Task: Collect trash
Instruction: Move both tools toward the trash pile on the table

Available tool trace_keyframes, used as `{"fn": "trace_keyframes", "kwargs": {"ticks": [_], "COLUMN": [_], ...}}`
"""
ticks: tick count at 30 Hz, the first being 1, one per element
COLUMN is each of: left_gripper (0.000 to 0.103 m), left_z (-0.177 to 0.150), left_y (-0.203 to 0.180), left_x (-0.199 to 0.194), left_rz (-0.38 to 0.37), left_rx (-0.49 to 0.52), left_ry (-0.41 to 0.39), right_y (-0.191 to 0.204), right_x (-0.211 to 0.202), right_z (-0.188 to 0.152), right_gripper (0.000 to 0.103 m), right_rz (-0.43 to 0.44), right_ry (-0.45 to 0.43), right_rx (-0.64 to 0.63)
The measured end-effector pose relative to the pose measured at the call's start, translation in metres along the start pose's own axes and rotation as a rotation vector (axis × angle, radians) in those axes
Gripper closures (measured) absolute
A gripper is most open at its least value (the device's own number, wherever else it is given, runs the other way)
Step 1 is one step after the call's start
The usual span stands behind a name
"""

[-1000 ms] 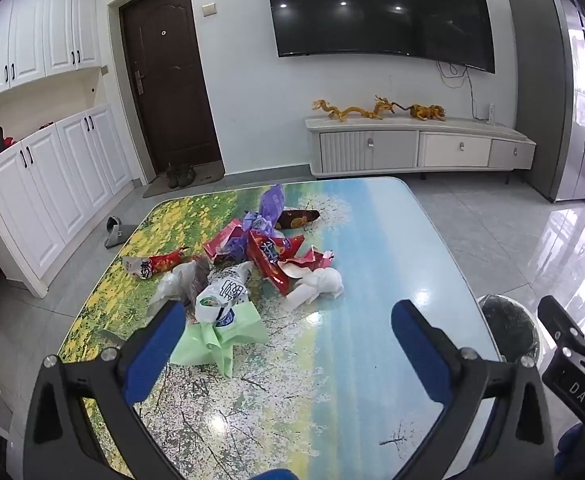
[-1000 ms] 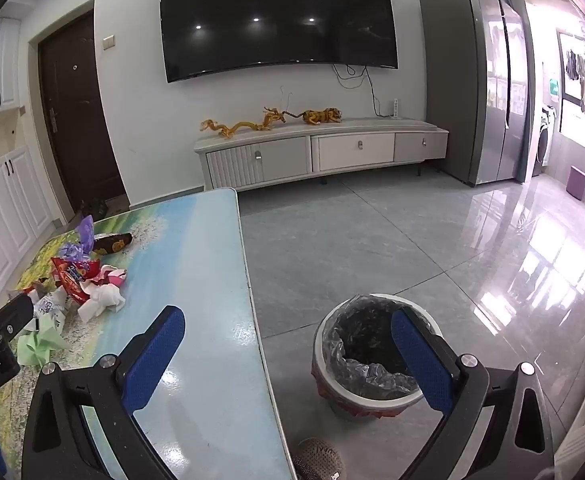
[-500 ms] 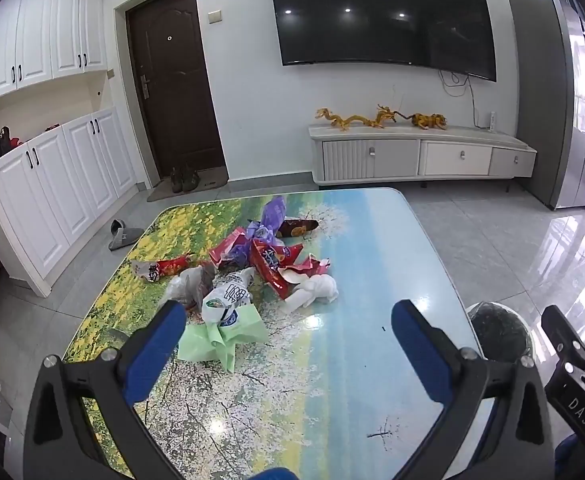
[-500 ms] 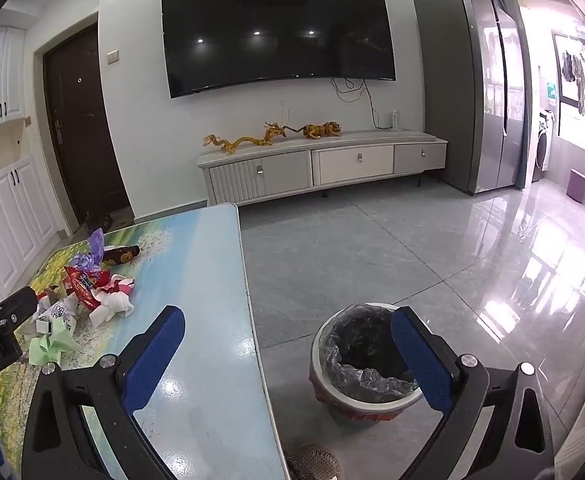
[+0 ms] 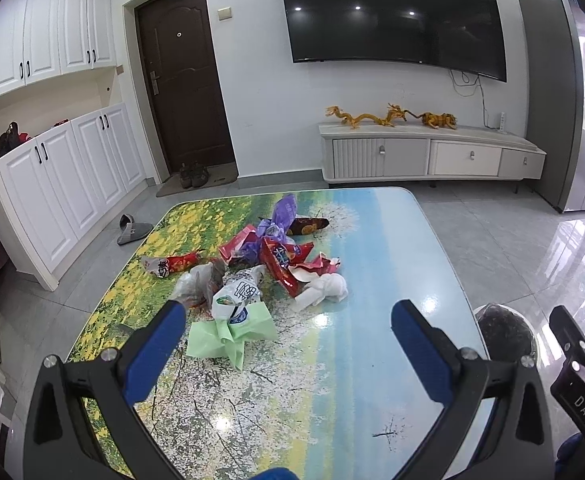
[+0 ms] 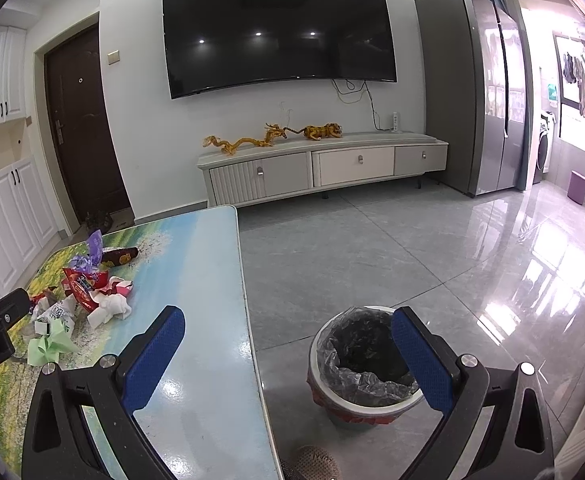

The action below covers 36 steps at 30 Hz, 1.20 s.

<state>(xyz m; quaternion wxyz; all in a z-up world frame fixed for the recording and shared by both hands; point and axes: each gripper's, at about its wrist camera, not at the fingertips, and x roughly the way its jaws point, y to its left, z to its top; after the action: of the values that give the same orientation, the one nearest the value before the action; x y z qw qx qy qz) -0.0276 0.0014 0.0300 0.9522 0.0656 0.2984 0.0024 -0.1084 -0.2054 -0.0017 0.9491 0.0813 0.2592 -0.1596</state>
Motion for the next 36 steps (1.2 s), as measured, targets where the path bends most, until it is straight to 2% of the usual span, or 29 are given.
{"fn": "trace_keyframes", "kwargs": {"ticks": [20, 25, 28, 36], "left_gripper": [0.0, 0.0, 0.0, 0.0], "left_z": [0.014, 0.02, 0.029, 0.053], "left_y": [0.002, 0.008, 0.014, 0.015], "left_x": [0.002, 0.011, 0.016, 0.015], "left_rz": [0.009, 0.003, -0.043, -0.027], "left_rx": [-0.006, -0.026, -0.076, -0.09], "left_ry": [-0.022, -0.004, 0.033, -0.013], "right_y": [-0.006, -0.016, -0.022, -0.022], "right_x": [0.005, 0.013, 0.02, 0.034], "right_z": [0.011, 0.02, 0.024, 0.03], "right_gripper": [0.0, 0.0, 0.0, 0.0], "right_rz": [-0.018, -0.044, -0.056, -0.055], "right_ry": [0.006, 0.007, 0.016, 0.031], "right_rx": [0.006, 0.031, 0.041, 0.053]}}
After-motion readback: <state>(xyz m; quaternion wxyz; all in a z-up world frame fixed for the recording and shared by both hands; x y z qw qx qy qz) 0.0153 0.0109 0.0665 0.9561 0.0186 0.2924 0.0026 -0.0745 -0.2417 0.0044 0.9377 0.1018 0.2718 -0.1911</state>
